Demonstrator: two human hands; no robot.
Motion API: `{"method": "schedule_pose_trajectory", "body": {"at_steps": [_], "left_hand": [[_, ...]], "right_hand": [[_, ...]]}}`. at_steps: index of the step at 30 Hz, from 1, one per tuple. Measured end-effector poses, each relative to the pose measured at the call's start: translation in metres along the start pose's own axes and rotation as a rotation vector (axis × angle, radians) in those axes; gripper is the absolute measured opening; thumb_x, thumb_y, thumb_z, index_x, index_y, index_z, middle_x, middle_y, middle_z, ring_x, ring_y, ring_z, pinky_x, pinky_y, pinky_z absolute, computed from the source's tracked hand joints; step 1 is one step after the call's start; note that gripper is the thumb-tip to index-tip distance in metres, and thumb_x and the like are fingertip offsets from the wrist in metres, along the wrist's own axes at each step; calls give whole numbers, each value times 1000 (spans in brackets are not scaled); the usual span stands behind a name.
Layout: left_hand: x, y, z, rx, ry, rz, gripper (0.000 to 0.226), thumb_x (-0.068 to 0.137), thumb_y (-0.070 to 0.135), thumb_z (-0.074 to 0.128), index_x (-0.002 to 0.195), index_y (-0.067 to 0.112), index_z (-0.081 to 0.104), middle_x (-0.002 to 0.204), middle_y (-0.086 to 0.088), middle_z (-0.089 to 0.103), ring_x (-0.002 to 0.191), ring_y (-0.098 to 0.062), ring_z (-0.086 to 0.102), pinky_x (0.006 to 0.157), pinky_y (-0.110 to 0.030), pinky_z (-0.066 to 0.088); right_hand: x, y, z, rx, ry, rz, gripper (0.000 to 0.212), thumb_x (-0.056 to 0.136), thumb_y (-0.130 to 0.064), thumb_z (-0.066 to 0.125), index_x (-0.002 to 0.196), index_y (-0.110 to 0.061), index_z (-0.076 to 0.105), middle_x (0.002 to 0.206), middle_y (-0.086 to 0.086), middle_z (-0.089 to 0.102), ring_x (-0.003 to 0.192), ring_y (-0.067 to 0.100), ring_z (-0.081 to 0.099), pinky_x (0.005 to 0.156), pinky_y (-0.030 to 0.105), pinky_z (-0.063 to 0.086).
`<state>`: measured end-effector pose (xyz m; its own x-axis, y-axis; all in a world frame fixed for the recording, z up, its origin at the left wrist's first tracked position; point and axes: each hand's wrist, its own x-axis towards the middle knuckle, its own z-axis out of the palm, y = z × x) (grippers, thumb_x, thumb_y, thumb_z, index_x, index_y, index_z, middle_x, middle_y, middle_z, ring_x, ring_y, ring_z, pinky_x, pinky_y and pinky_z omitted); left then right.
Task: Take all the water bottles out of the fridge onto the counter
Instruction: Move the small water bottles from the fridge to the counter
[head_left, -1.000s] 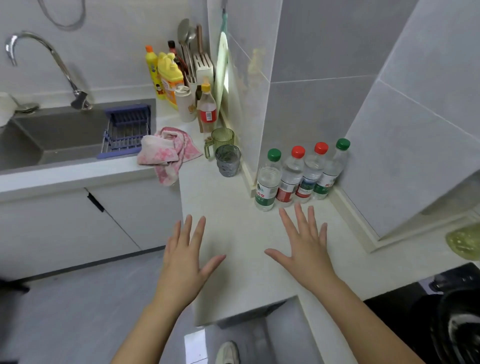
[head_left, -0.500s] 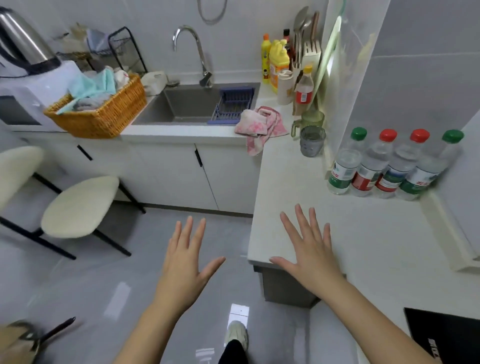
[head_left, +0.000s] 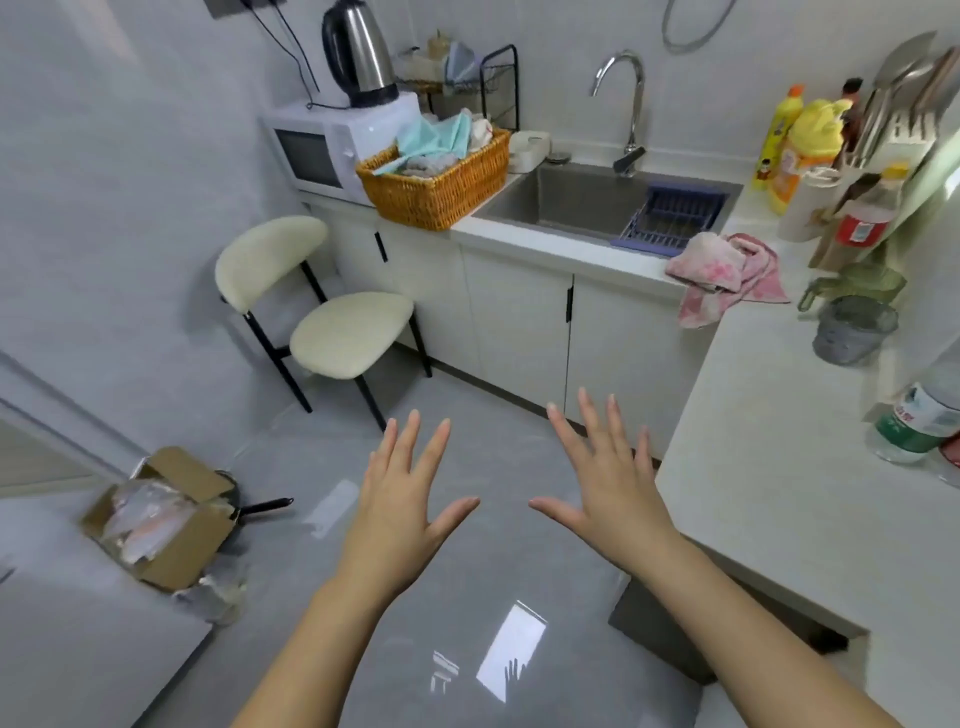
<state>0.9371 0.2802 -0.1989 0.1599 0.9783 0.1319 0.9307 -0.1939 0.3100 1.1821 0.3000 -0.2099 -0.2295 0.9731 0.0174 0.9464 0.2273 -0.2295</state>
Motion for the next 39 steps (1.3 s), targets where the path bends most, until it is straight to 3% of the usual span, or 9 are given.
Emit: {"method": "schedule_pose_trajectory", "body": {"at_steps": [7, 15, 20, 22, 24, 28, 31, 35, 39], "left_hand": [[-82, -102, -57, 127, 123, -153, 83, 84, 76, 21, 154, 33, 13, 163, -1, 4, 150, -22, -11, 119, -48, 13], [-220, -246, -133, 148, 220, -388, 83, 85, 75, 21, 154, 29, 20, 164, -3, 6, 150, -23, -10, 121, -49, 13], [-286, -306, -171, 148, 305, -503, 78, 88, 68, 34, 154, 26, 21, 163, -4, 7, 150, -24, -8, 120, -49, 11], [-307, -326, -181, 155, 322, -556, 81, 87, 72, 27, 154, 27, 20, 163, -5, 8, 150, -25, -7, 119, -48, 12], [-323, -344, -189, 132, 334, -627, 85, 83, 75, 20, 154, 29, 15, 163, -4, 4, 149, -23, -12, 119, -47, 9], [-344, -375, -204, 123, 343, -728, 83, 85, 68, 33, 155, 30, 9, 163, -1, -5, 148, -21, -19, 121, -46, 9], [-351, -403, -214, 133, 366, -777, 80, 89, 61, 46, 155, 30, 12, 164, 0, -4, 149, -20, -17, 119, -45, 13], [-354, -452, -234, 185, 392, -835, 83, 86, 70, 35, 155, 28, 13, 164, -3, -2, 149, -22, -14, 119, -44, 9], [-348, -501, -263, 211, 434, -931, 82, 89, 64, 39, 155, 28, 6, 163, -3, -8, 148, -20, -19, 119, -39, -1]], "right_hand": [[16, -135, 26, -55, 21, -223, 93, 79, -80, 26, 151, -39, -16, 163, 5, -16, 148, 35, -18, 116, 64, 3], [5, -348, 65, -61, -17, -469, 89, 80, -78, 22, 147, -40, -24, 160, 1, -26, 146, 32, -27, 117, 61, -4], [-4, -456, 81, -50, -18, -624, 85, 83, -78, 20, 147, -42, -22, 160, -1, -27, 146, 30, -27, 117, 59, -4], [-4, -488, 88, -66, -15, -679, 84, 81, -80, 12, 146, -42, -24, 159, -2, -28, 146, 30, -28, 117, 60, -3], [-3, -516, 93, -62, -18, -734, 83, 80, -80, 10, 147, -43, -23, 159, -2, -25, 146, 31, -26, 117, 60, -3], [6, -566, 107, -47, -58, -845, 79, 82, -77, 13, 142, -49, -30, 161, -2, -24, 146, 30, -27, 117, 58, -5], [21, -602, 118, -29, -77, -901, 82, 82, -76, 17, 151, -44, -15, 161, -3, -21, 146, 29, -25, 117, 57, -3], [50, -662, 132, 5, -94, -977, 85, 81, -75, 16, 155, -37, -3, 161, 0, -21, 144, 28, -29, 116, 52, -6], [92, -729, 142, -39, -96, -1079, 85, 76, -77, 4, 148, -41, -23, 157, 0, -34, 144, 30, -32, 117, 55, -9]]}}
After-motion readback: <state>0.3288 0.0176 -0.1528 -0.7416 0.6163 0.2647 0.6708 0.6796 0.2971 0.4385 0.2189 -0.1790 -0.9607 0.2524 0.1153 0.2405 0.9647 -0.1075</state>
